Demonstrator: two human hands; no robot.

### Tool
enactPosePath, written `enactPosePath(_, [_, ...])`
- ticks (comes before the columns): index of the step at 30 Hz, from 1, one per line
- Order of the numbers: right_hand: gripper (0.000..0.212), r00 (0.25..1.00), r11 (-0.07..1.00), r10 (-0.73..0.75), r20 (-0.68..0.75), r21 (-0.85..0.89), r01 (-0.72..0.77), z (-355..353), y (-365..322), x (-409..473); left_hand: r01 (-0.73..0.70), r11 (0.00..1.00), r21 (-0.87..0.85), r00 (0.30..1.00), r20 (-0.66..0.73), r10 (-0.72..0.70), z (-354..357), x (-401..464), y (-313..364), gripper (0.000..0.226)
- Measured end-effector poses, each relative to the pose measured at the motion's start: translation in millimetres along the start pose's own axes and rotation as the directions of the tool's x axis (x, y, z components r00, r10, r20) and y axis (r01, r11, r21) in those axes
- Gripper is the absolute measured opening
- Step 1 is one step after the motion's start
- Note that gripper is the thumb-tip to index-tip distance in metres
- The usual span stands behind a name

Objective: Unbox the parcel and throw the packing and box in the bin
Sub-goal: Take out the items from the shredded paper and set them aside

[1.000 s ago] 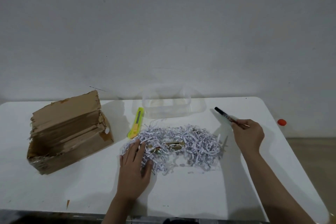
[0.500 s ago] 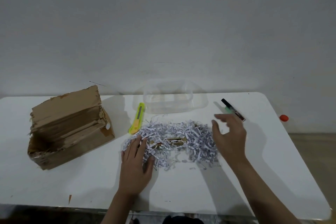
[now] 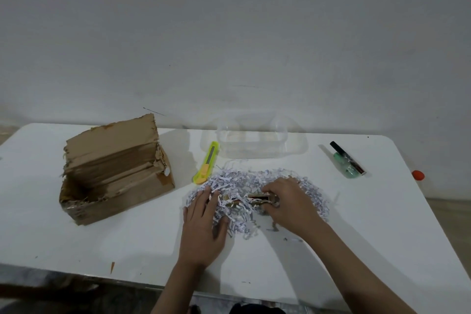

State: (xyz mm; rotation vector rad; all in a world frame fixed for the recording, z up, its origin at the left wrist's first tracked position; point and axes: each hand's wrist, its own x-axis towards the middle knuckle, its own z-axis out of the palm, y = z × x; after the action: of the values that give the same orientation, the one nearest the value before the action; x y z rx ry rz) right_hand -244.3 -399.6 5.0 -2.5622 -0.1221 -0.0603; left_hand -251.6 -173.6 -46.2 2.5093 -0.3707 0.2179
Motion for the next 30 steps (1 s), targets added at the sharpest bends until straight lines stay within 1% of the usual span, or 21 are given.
enactPosePath(4, [0.018, 1.0, 1.0, 0.004, 0.012, 0.011, -0.004, 1.3, 2.9, 0.3, -0.014, 1.0, -0.008, 1.0, -0.001, 0.014, -0.1, 0.6, -0.3, 0.057])
enactPosePath(8, [0.017, 0.999, 0.997, -0.005, -0.038, 0.079, 0.008, -5.3, 0.6, -4.4, -0.013, 1.0, -0.003, 1.0, 0.0, 0.013, 0.3, 0.5, -1.1, 0.057])
enactPosePath(14, [0.022, 0.99, 0.956, -0.047, -0.133, 0.28, 0.083, -20.2, -8.1, -12.4, -0.006, 1.0, 0.002, 1.0, 0.007, 0.006, 0.8, 1.0, -1.6, 0.06])
enactPosePath(17, [0.026, 0.987, 0.938, 0.019, -0.162, 0.346, 0.038, -20.8, -11.8, -14.3, 0.01, 1.0, -0.005, 1.0, 0.017, -0.01, 1.3, 0.6, -2.6, 0.06])
enactPosePath(20, [0.03, 0.979, 0.934, 0.067, -0.19, 0.358, 0.006, -21.1, -11.8, -15.3, 0.016, 1.0, -0.01, 1.0, 0.02, -0.016, 1.9, 0.5, -2.3, 0.06])
enactPosePath(24, [0.022, 0.983, 0.928, 0.058, -0.176, 0.372, 0.012, -23.1, -11.1, -14.7, 0.027, 0.999, -0.022, 0.999, 0.02, -0.026, 2.6, 0.9, -2.6, 0.06])
enactPosePath(27, [0.013, 0.984, 0.86, 0.141, -0.104, 0.506, -0.07, -26.3, -12.0, -14.8, 0.014, 1.0, -0.027, 1.0, 0.01, -0.014, 3.0, 0.2, -3.1, 0.059])
enactPosePath(28, [0.008, 0.982, 0.84, 0.164, -0.097, 0.535, -0.088, -27.1, -11.9, -14.6, 0.017, 0.999, -0.03, 1.0, 0.007, -0.017, 2.8, -0.2, -2.9, 0.059])
enactPosePath(30, [0.009, 0.977, 0.833, 0.175, -0.122, 0.547, -0.082, -26.2, -10.6, -13.9, 0.027, 0.999, -0.034, 1.0, 0.004, -0.027, 2.5, -0.2, -2.4, 0.059])
